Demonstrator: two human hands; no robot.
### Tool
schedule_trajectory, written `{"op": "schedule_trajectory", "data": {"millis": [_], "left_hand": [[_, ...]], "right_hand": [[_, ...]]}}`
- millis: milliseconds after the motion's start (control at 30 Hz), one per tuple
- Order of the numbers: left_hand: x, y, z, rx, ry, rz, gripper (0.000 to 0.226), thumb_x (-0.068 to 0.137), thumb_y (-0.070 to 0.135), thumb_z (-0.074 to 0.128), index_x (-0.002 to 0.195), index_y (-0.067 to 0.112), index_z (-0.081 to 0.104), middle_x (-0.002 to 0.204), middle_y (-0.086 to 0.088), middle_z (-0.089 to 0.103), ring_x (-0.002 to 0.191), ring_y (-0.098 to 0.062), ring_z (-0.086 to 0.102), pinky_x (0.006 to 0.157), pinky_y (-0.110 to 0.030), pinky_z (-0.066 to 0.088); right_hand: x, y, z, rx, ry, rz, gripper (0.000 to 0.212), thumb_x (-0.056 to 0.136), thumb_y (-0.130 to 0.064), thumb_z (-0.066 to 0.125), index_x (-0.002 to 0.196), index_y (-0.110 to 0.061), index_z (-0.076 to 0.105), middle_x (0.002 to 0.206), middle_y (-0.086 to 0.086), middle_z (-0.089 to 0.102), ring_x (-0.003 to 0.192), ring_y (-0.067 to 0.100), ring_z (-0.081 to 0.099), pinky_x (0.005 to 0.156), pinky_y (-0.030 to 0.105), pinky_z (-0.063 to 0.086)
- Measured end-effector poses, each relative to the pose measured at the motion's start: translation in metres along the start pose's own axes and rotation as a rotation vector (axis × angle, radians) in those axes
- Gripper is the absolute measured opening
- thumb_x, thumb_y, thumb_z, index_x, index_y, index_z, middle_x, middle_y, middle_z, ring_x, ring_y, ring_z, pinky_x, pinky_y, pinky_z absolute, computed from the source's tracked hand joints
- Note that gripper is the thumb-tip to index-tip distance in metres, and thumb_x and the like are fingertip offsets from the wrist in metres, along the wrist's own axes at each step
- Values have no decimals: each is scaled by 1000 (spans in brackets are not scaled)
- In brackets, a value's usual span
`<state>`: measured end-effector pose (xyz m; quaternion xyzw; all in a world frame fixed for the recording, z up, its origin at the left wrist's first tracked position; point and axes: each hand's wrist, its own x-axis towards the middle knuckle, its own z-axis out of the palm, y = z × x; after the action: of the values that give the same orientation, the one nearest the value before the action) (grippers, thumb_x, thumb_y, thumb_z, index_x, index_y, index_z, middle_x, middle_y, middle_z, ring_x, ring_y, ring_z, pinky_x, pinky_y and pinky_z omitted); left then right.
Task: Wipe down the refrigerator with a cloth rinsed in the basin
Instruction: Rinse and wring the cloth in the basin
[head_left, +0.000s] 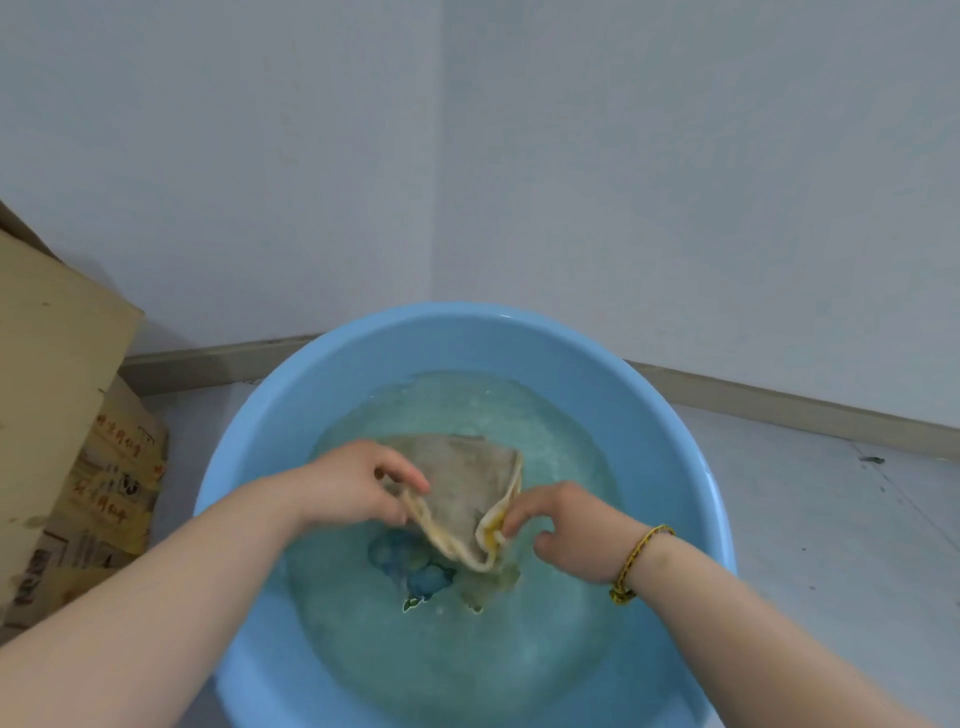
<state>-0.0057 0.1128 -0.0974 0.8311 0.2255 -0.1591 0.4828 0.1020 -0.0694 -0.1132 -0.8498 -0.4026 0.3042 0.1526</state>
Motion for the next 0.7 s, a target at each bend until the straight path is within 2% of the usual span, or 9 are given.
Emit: {"op": "schedule_trajectory", "data": {"millis": [67,100,200,300,400,467,567,633,700], "left_hand": [[-1,-2,-3,15,-42,-68,31,73,8,66,94,30,62,101,4,52,105,-12,46,72,-14,37],[0,-1,-3,-39,-7,-76,31,74,10,65,97,30,61,99,5,51,105,-13,45,74,-17,37],[24,2,7,-265,315,-149,41,85,15,58,125,15,49,121,-5,49,108,-19,45,85,-23,32],[54,1,22,-298,539,-266,57,88,28,56,137,7,34,142,-12,37,128,-29,39,102,-31,32],[76,-12,39,-238,472,-304,64,89,35,54,141,7,28,146,-13,33,132,-30,35,109,-35,29],[83,-19,45,-192,453,-302,63,88,38,54,140,11,32,143,-12,36,128,-30,40,107,-34,33],[88,-24,45,-297,493,-278,62,84,35,60,137,12,38,140,-14,40,125,-30,43,105,-35,35],[90,-26,43,-465,482,-277,62,84,31,62,137,8,38,140,-14,42,126,-29,44,106,-35,35],[91,-27,43,-680,397,-277,56,84,24,63,133,4,45,133,-14,51,119,-29,51,103,-39,40]], "right_hand": [[3,-1,-7,85,9,148,36,87,-1,39,106,-18,65,81,-4,55,64,10,50,58,14,41],[7,-3,-11,146,73,215,34,89,-2,39,107,-15,64,79,-4,53,64,11,50,56,14,39],[27,-6,-17,307,194,384,28,93,-11,41,111,1,59,91,7,50,85,23,49,72,25,43],[51,-10,-1,390,203,511,26,95,-20,43,92,2,57,94,12,46,89,21,45,80,30,39],[67,-11,22,560,313,545,32,91,-21,52,115,1,53,112,13,57,110,27,54,90,28,41],[70,-14,31,760,375,522,37,88,-13,56,123,-3,49,120,11,57,111,26,55,94,27,41],[72,-16,36,922,452,438,7,86,-5,58,87,-11,60,88,4,58,86,19,55,77,23,43],[74,-16,34,1029,495,375,21,86,-3,58,70,-16,55,73,-1,55,69,14,52,63,15,44],[75,-16,30,1055,499,343,22,87,-4,56,70,-17,53,73,-3,54,65,8,50,56,8,43]]}}
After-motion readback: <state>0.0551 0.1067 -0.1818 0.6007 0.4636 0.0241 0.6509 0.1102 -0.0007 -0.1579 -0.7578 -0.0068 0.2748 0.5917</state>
